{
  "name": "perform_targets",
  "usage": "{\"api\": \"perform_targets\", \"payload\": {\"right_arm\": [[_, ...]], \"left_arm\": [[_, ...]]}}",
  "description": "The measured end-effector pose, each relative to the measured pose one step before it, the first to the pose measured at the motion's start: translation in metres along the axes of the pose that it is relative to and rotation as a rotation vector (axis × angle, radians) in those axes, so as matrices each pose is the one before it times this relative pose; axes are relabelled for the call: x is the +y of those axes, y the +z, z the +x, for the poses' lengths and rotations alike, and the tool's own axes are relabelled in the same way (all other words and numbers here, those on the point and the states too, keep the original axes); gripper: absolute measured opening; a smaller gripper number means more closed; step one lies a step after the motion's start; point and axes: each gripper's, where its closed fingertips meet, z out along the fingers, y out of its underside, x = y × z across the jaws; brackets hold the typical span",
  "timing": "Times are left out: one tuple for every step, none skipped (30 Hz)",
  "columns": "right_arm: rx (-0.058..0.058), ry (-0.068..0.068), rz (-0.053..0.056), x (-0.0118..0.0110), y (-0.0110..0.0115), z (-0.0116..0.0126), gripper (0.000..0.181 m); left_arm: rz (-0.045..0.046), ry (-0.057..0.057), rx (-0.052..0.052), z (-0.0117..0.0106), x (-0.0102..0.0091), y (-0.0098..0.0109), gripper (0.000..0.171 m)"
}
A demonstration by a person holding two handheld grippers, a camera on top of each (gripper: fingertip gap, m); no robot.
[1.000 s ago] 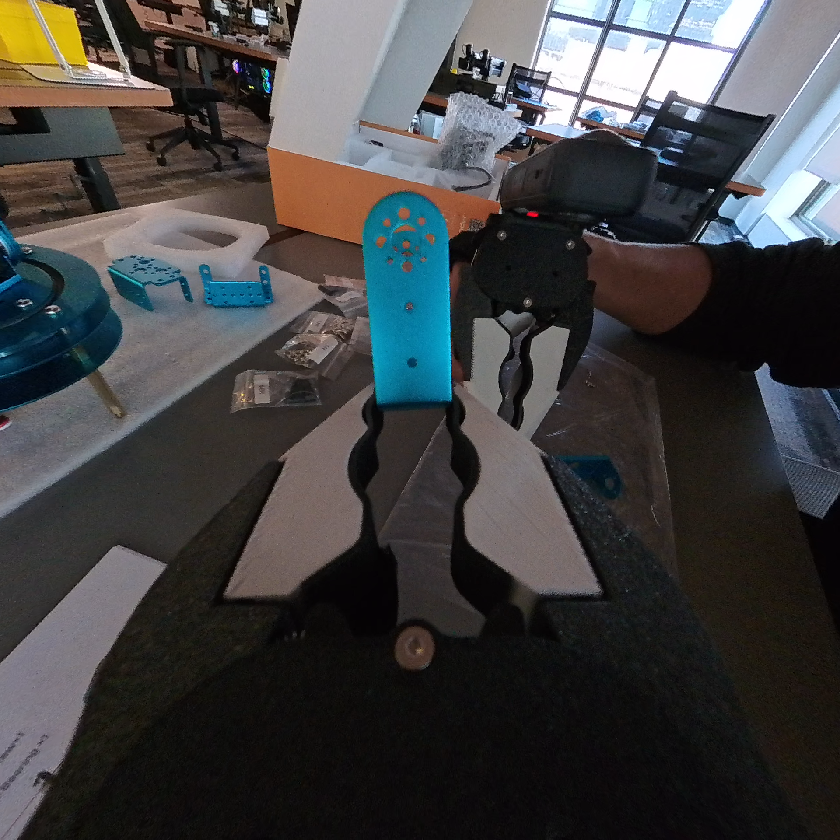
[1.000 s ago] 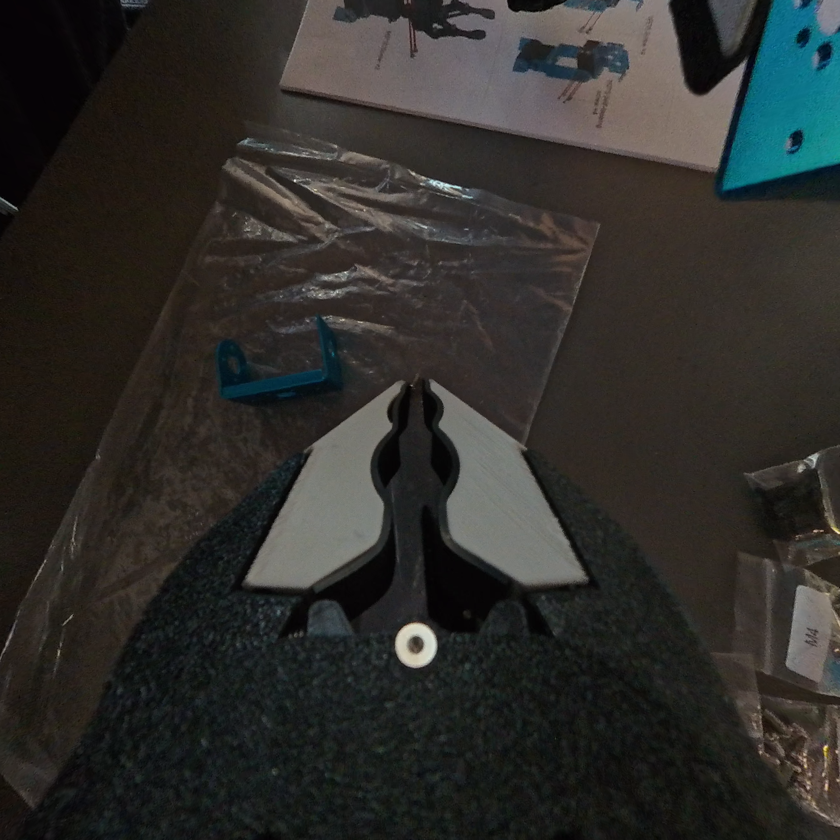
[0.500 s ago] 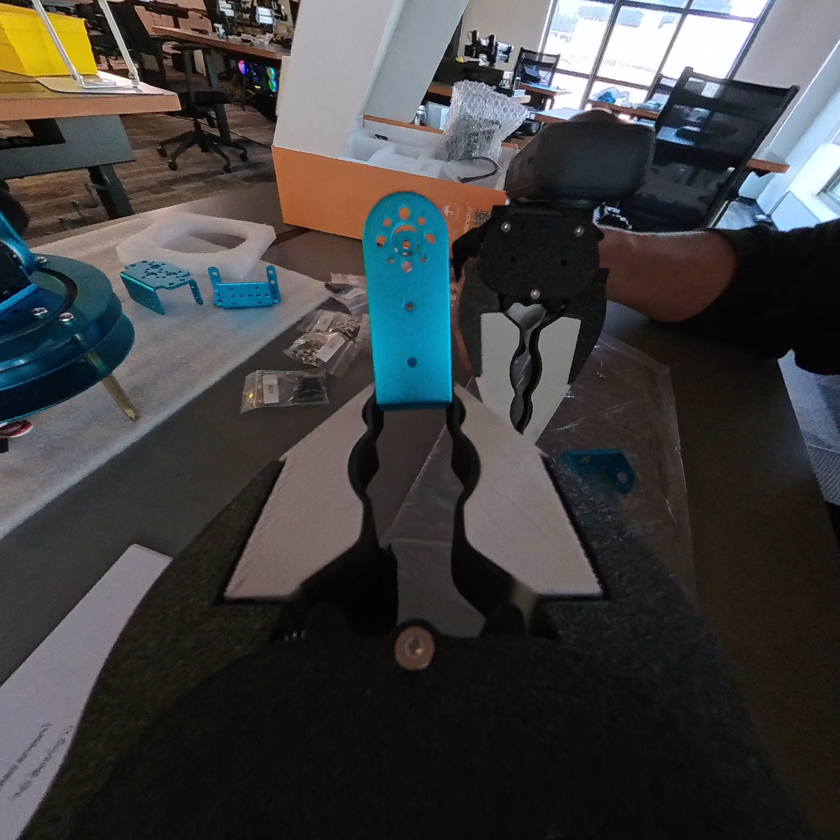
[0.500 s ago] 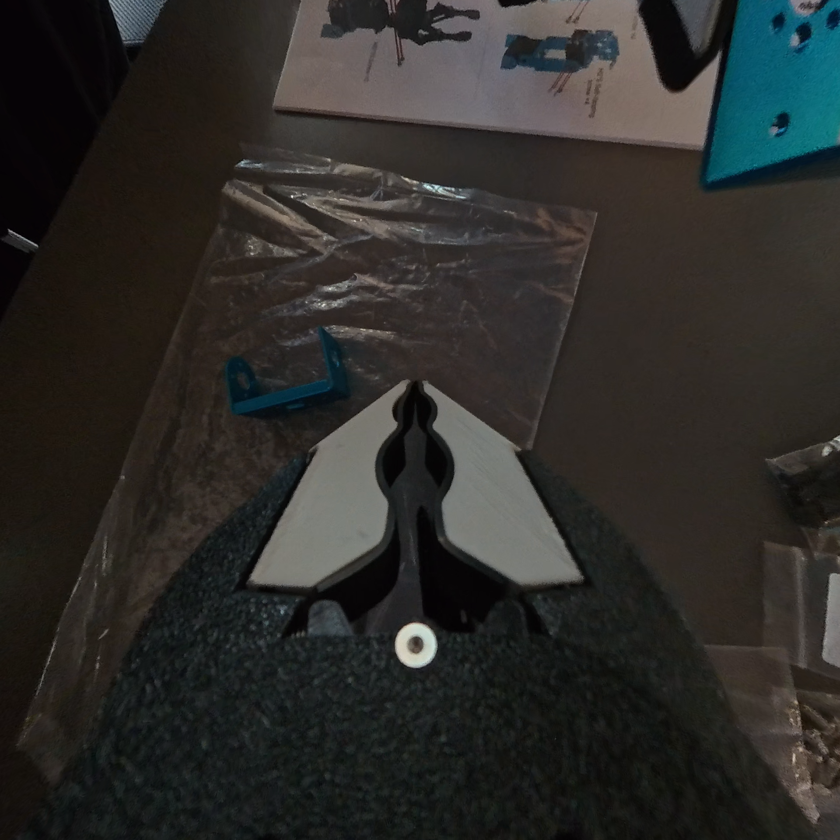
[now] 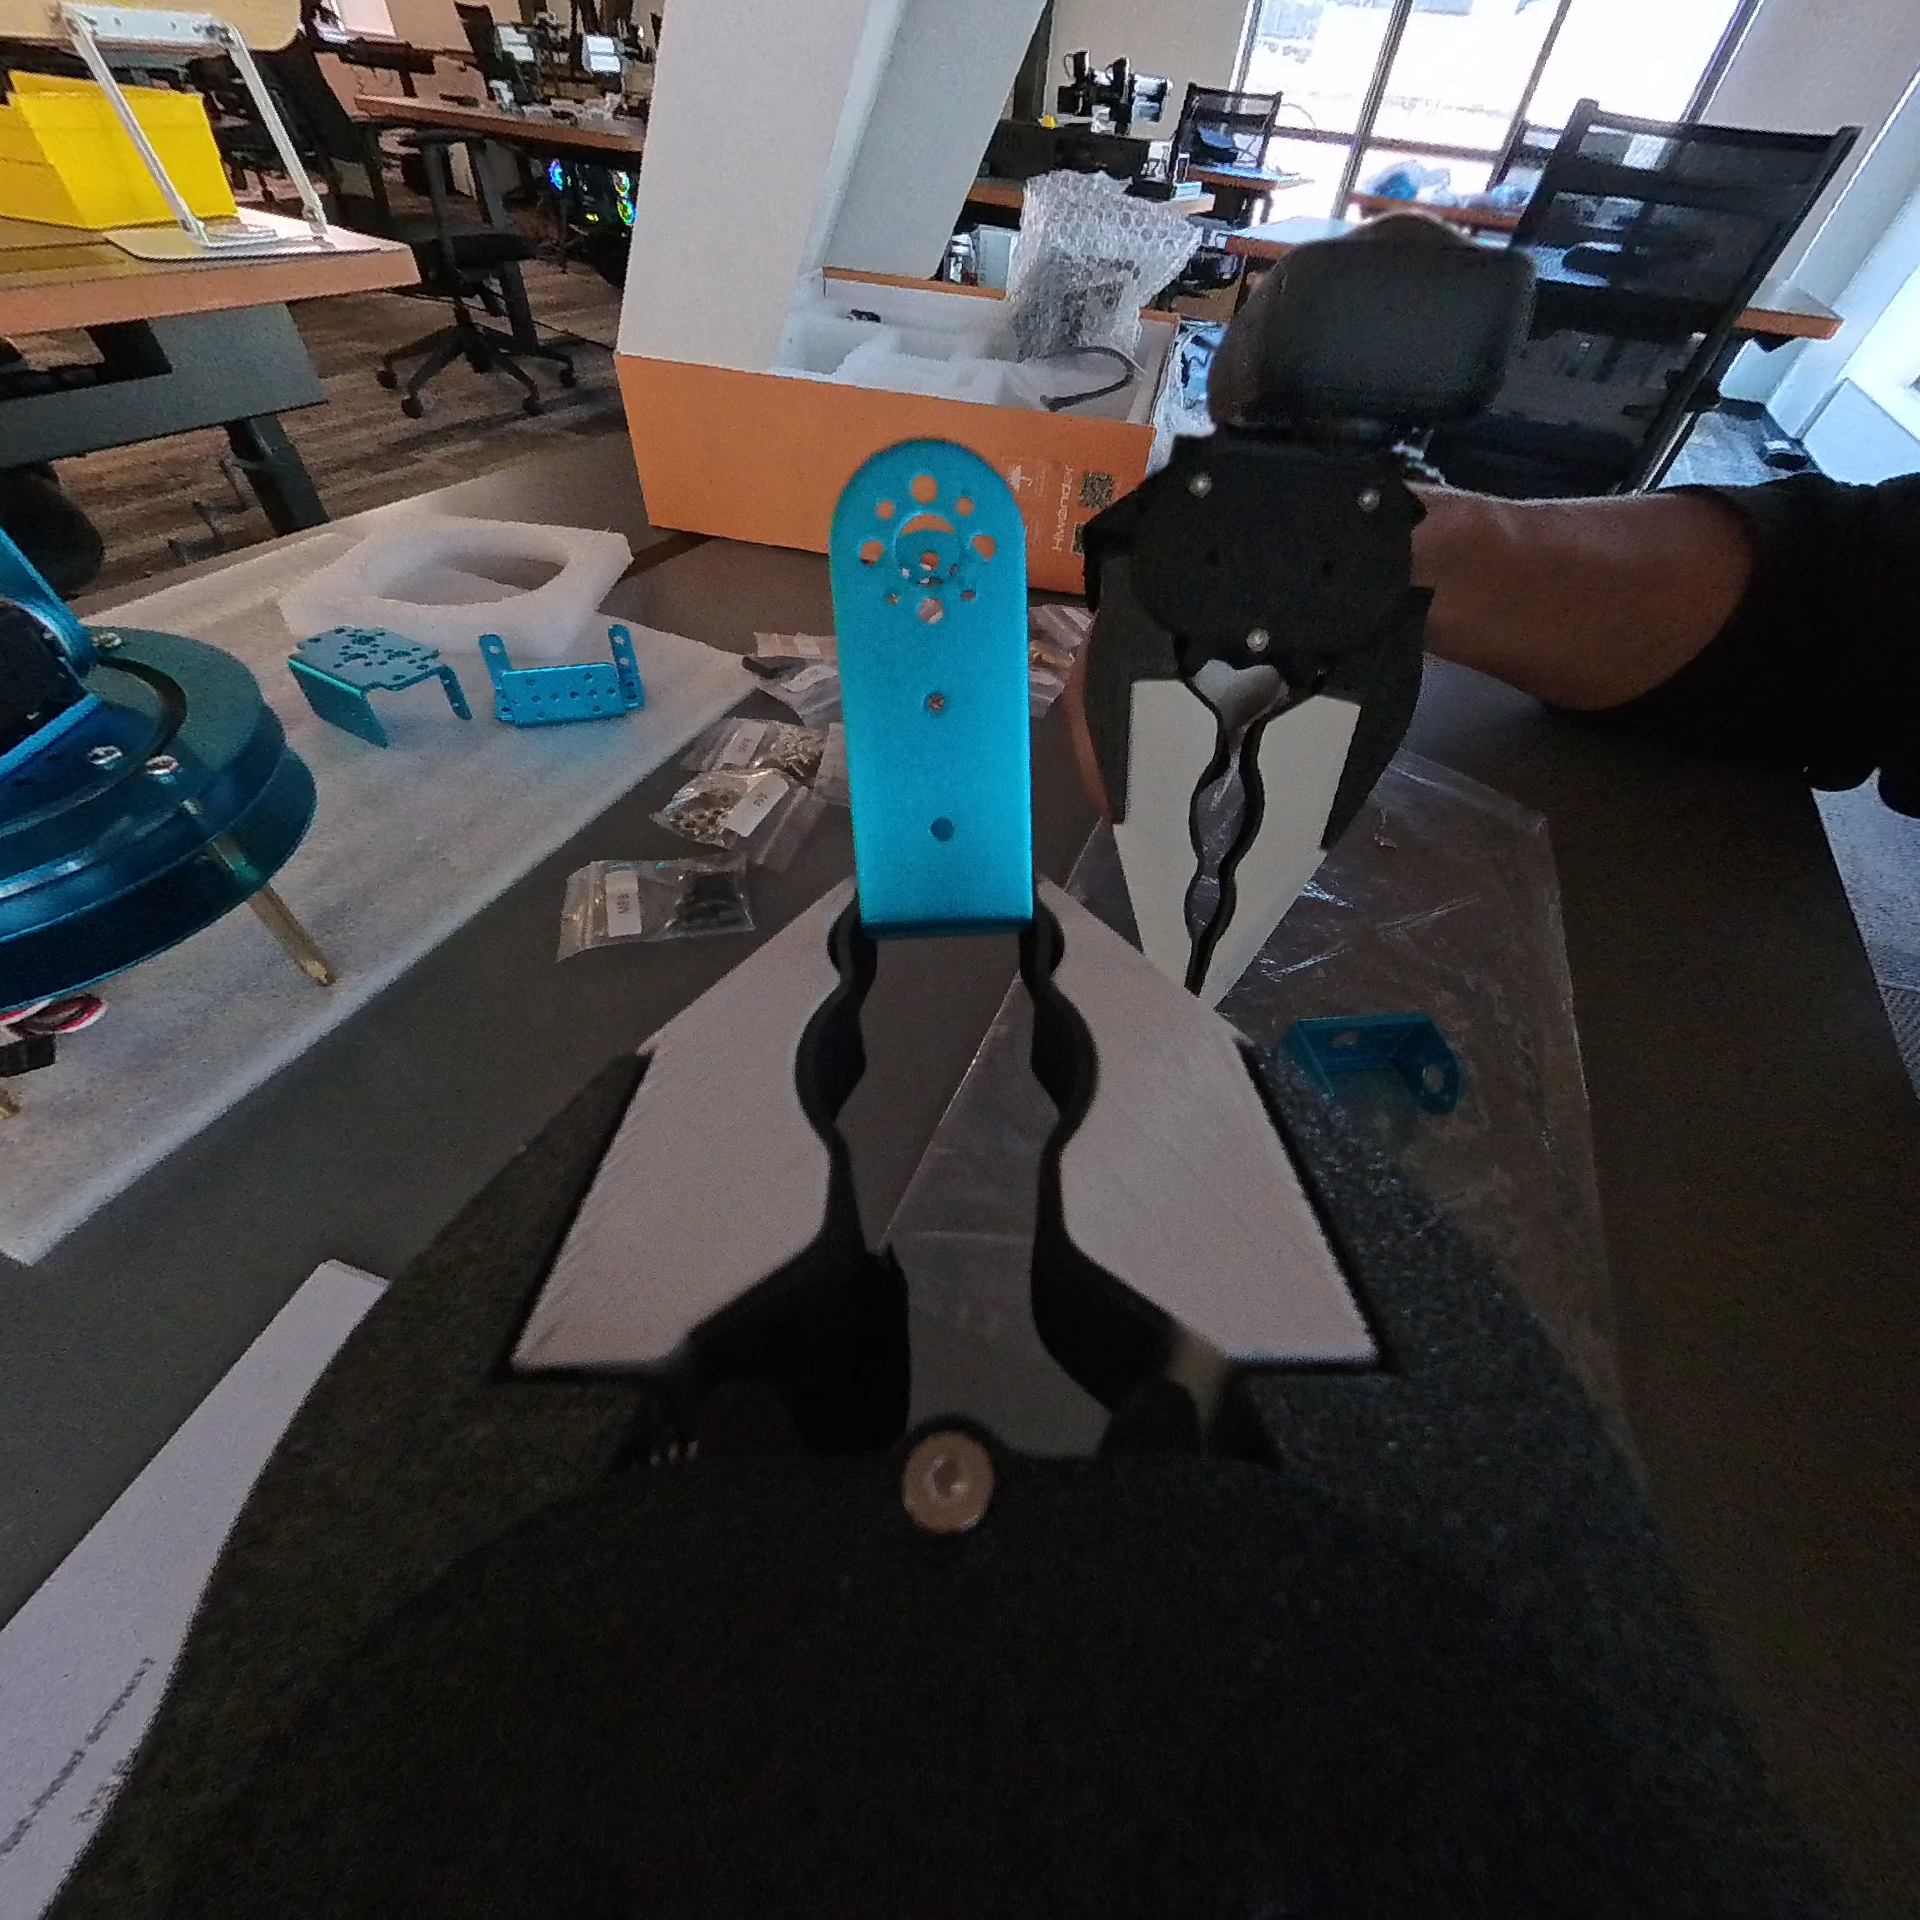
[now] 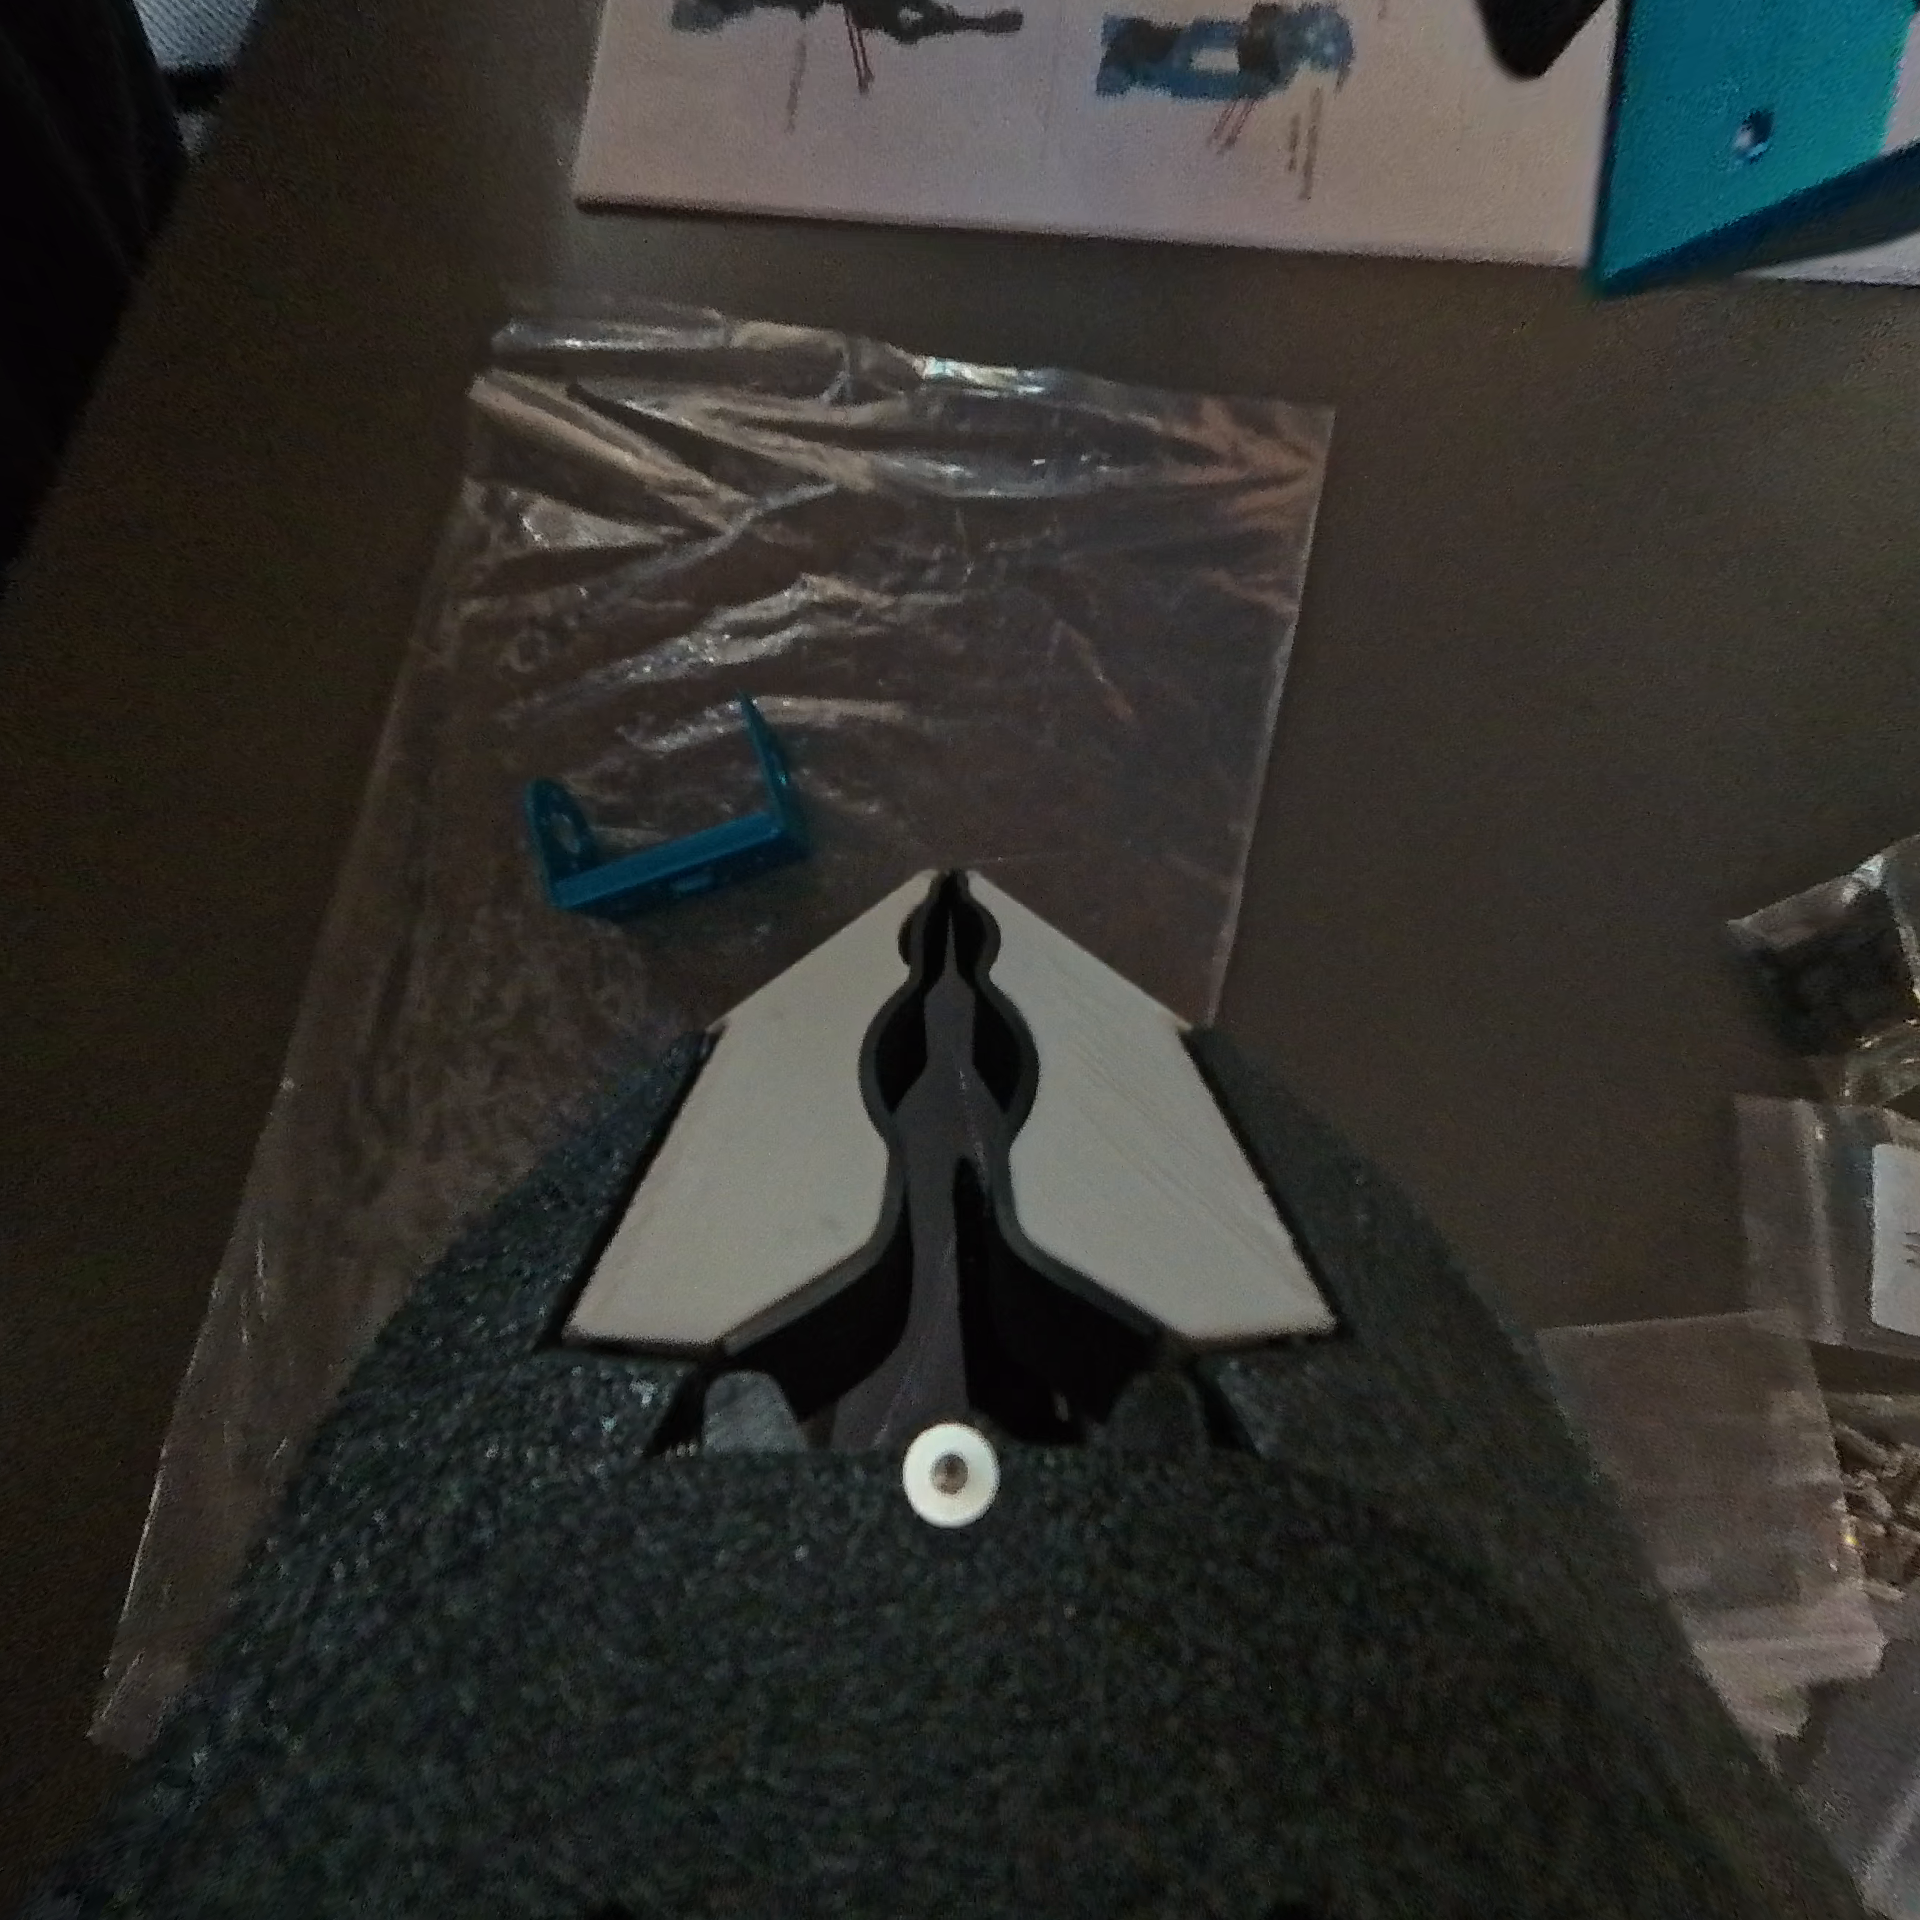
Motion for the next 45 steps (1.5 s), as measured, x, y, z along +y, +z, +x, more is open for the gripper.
{"api": "perform_targets", "payload": {"right_arm": [[0.001,-0.0027,0.0017,-0.00042,0.00033,-0.00062,0.0],[-0.0069,-0.0031,0.0021,-0.00028,0.00059,-0.00168,0.0],[-0.0032,-0.0012,-0.0085,0.00116,0.001,-0.00093,0.0],[0.0033,0.0002,-0.0023,0.00024,0.00041,0.00052,0.0],[-0.0022,0.0018,0.0002,-0.00007,0.00002,-0.00013,0.0],[0.0003,0.0,-0.0003,0.00008,0.00006,0.00025,0.0],[-0.0003,0.0005,-0.0001,0.00005,0.00008,0.00012,0.001],[-0.0031,0.0018,-0.0006,-0.00002,0.00003,-0.00037,0.001],[0.0024,0.0013,-0.0031,0.00013,-0.00011,0.00031,0.002],[0.0021,0.0001,-0.0038,0.00026,-0.0003,0.00015,0.005],[-0.0022,0.0004,-0.0006,-0.00032,-0.0001,-0.00049,0.006],[0.0012,-0.0019,0.0052,-0.00138,0.00027,-0.0001,0.006],[0.0061,-0.0041,0.0009,-0.00058,0.00084,0.00055,0.006],[-0.0005,-0.0029,-0.0044,0.00029,0.00099,-0.00026,0.006],[0.0008,-0.0001,0.0006,-0.00045,0.00007,0.00017,0.006],[-0.0005,-0.0001,-0.0026,0.00043,-0.00024,0.00005,0.006],[0.0013,-0.0009,-0.0012,0.0004,-0.00027,0.00028,0.006],[0.0023,0.0009,0.0011,-0.0001,0.00016,0.00027,0.007],[0.0001,0.0042,0.0011,-0.00052,0.00034,0.00007,0.006],[-0.0003,0.0062,0.0,-0.00043,0.00055,0.00006,0.005],[0.0026,0.0064,-0.0013,-0.00028,0.00034,0.00084,0.003],[0.0005,0.0043,-0.0022,-0.00005,0.00007,0.00051,0.001],[0.0008,0.0016,0.0005,-0.00012,0.00005,0.00031,0.0],[0.0027,0.002,0.0019,-0.00034,0.00016,0.00073,0.001],[0.0028,0.0061,0.002,-0.00042,0.00032,0.00075,0.0],[0.0024,0.0053,0.0049,-0.00078,0.00028,0.00016,0.0],[0.0092,-0.0035,0.0089,-0.00146,-0.00042,0.00044,0.0],[0.0102,-0.0045,0.015,-0.00248,-0.00178,0.00014,0.0],[-0.0033,0.0076,0.0232,-0.00382,-0.00285,-0.00143,0.0],[-0.0068,0.0189,0.0377,-0.00583,-0.00369,-0.00151,0.0],[-0.0116,0.0264,0.0489,-0.00683,-0.00396,-0.00218,0.0],[-0.0244,0.0312,0.0548,-0.00738,-0.00371,-0.00403,0.0],[-0.0157,0.036,0.0604,-0.00776,-0.00349,-0.00236,0.0],[-0.0241,0.0431,0.0663,-0.00865,-0.00351,-0.00321,0.0],[-0.0351,0.0511,0.0861,-0.01156,-0.00426,-0.00445,0.0],[-0.0301,0.0628,0.0822,-0.01148,-0.00402,-0.00295,0.0],[-0.0286,0.065,0.0702,-0.00997,-0.00332,-0.00249,0.0],[-0.0308,0.0605,0.0688,-0.00942,-0.00289,-0.00319,0.0],[-0.0244,0.0576,0.0623,-0.00812,-0.00219,-0.00246,0.0],[-0.0191,0.0548,0.0551,-0.00691,-0.00163,-0.0016,0.0],[-0.0179,0.0524,0.0489,-0.00586,-0.0012,-0.00134,0.0],[-0.0139,0.0522,0.0459,-0.00501,-0.00059,-0.00073,0.0],[-0.0139,0.0556,0.0478,-0.00492,-0.00006,-0.00019,0.0],[-0.0262,0.0619,0.0419,-0.00355,0.00111,-0.00151,0.0],[-0.0167,0.0665,0.0399,-0.00255,0.00165,0.00051,0.0]], "left_arm": [[0.00055,0.001,0.0002,0.00018,-0.00042,-0.00016,0.027],[0.00148,-0.0005,0.0004,0.0001,-0.00038,-0.00004,0.027],[0.00035,-0.0014,0.0,-0.00012,0.00005,-0.00004,0.027],[-0.00066,-0.0013,0.0002,-0.0002,0.00033,0.00013,0.027],[-0.00117,-0.0017,0.0007,-0.0001,0.00038,0.00019,0.027],[-0.00072,-0.0014,0.0006,0.00006,0.00045,0.00015,0.027],[-0.00139,-0.0001,0.0016,0.00032,0.00042,0.00026,0.027],[-0.00178,0.0011,0.0006,0.00031,0.00027,0.00028,0.027],[-0.00052,0.0015,0.0,0.00018,0.00017,0.00008,0.027],[0.00002,0.0003,0.0009,0.00031,-0.00001,0.00009,0.027],[0.00028,-0.0008,0.0012,0.00024,-0.00014,-0.00001,0.027],[-0.00008,-0.0008,0.0,-0.00016,0.00012,-0.00007,0.027],[0.0,-0.0008,-0.0003,-0.00018,0.00008,0.00003,0.027],[-0.00009,-0.0015,0.0005,-0.00003,0.00009,0.00002,0.027],[-0.00061,-0.0014,0.0012,0.00006,0.00024,0.00011,0.027],[-0.00152,-0.0009,0.0007,0.00004,0.00035,0.00014,0.027],[-0.00062,0.0,-0.0006,0.00002,0.00007,0.00005,0.027],[0.00041,0.0006,0.0006,0.00026,-0.00014,0.0,0.027],[-0.0003,0.0003,0.0013,0.00036,-0.00006,0.00005,0.027],[0.0,0.0001,0.0003,0.00013,0.00001,0.0,0.027],[0.00063,0.0004,-0.0004,0.00002,-0.00008,0.00004,0.026],[-0.00072,-0.0002,0.0005,-0.00001,0.00007,0.00005,0.027],[-0.00029,-0.0005,-0.0003,-0.00012,0.00013,0.00001,0.027],[-0.00011,0.0,0.0004,-0.00006,0.0001,0.00002,0.027],[-0.00113,0.0009,-0.0004,-0.00003,0.00024,0.00004,0.027],[-0.00002,0.0015,-0.0018,-0.00027,0.00011,0.00002,0.027],[0.0009,0.0004,-0.0001,-0.00004,-0.00017,-0.00016,0.027],[0.00145,0.0002,0.0002,-0.00008,-0.00043,-0.00026,0.027],[0.00231,0.0024,-0.002,-0.00034,-0.00048,-0.0004,0.027],[0.00244,0.0043,-0.0031,-0.00053,-0.00049,-0.00039,0.027],[0.00201,0.0061,-0.0039,-0.00057,-0.00052,-0.00045,0.027],[0.00197,0.0104,-0.0056,-0.00041,-0.00042,-0.00026,0.027],[0.00238,0.0155,-0.006,-0.00013,-0.00045,-0.00026,0.027],[0.00359,0.0194,-0.0045,0.00062,-0.00063,-0.00011,0.027],[0.00459,0.0237,-0.0037,0.00141,-0.0007,-0.00007,0.027],[0.00627,0.0286,-0.0058,0.00167,-0.00103,-0.00001,0.027],[0.00626,0.0308,-0.0051,0.00232,-0.00101,0.00007,0.027],[0.00628,0.0292,-0.0018,0.0029,-0.00119,0.00015,0.027],[0.00848,0.0263,-0.0029,0.00294,-0.00153,0.00022,0.027],[0.00597,0.0231,-0.001,0.00315,-0.00114,0.00039,0.027],[0.00433,0.0206,-0.0034,0.00281,-0.00094,0.0005,0.027],[0.00386,0.0198,-0.0044,0.00265,-0.00082,0.00079,0.027],[-0.00009,0.0176,-0.0046,0.00272,-0.00025,0.00103,0.027],[-0.00535,0.0147,-0.0089,0.00198,0.00042,0.00146,0.026],[-0.00933,0.012,-0.0109,0.00156,0.00107,0.00169,0.027]]}}
